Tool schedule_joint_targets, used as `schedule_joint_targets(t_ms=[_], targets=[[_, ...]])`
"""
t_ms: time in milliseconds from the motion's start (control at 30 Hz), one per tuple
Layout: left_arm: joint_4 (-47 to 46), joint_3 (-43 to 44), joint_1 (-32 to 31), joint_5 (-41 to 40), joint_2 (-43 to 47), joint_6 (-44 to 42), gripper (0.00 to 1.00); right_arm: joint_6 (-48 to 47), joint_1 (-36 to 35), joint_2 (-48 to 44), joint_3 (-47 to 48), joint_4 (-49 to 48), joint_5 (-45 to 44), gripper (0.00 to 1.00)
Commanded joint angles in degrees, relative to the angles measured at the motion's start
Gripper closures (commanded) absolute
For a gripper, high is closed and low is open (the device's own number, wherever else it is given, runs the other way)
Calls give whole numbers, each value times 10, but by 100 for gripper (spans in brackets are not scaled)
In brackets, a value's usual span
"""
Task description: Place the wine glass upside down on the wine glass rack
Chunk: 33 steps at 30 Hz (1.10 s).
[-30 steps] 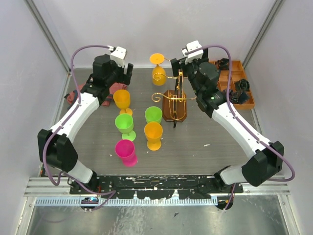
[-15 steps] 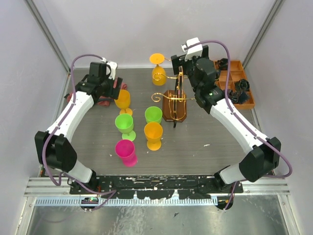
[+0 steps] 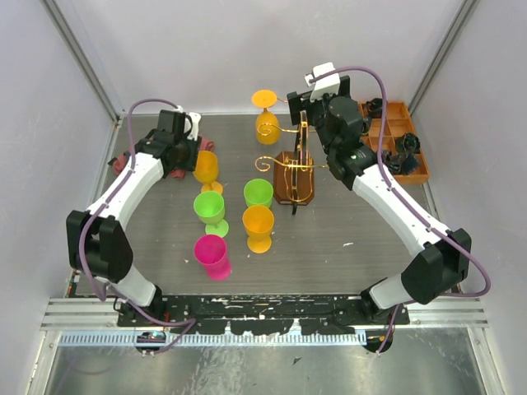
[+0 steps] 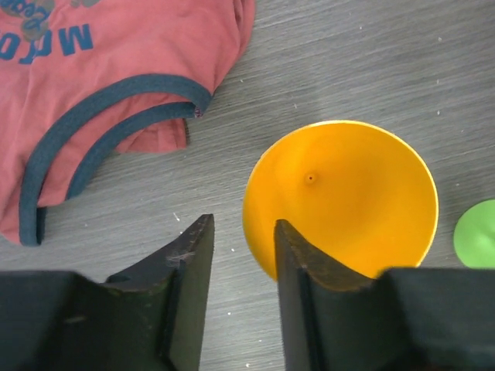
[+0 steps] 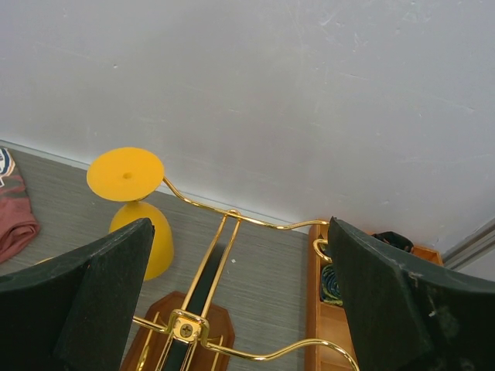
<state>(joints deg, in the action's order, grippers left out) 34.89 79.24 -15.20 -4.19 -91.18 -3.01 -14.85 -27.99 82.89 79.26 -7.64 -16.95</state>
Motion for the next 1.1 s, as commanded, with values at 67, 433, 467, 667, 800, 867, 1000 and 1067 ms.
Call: schedule_joint_targets(t_ms=[67, 433, 467, 667, 800, 867, 1000, 1067], targets=[[4, 38, 6, 40, -36, 16, 68, -7, 2, -20, 12, -16, -20, 0], [15, 122, 18, -4, -16, 23, 100, 0, 3, -24, 24, -5, -16, 0], [4, 134, 18, -20, -8, 16, 100, 10, 3, -19, 34, 5, -11, 0], [-171, 165, 18, -93, 54, -61, 100, 86, 3, 30, 137, 117, 20, 0], [-341, 130, 16, -63, 99, -68, 100, 155, 10, 46, 192, 160, 91, 0], [-420, 107, 9, -32, 115, -53, 100, 218, 25, 57, 231, 186, 147, 0], [-660, 7, -18, 40, 131, -33, 100, 336, 56, 68, 265, 176, 263, 0], [-786, -22, -43, 56, 122, -54, 100, 381, 63, 74, 273, 165, 305, 0]])
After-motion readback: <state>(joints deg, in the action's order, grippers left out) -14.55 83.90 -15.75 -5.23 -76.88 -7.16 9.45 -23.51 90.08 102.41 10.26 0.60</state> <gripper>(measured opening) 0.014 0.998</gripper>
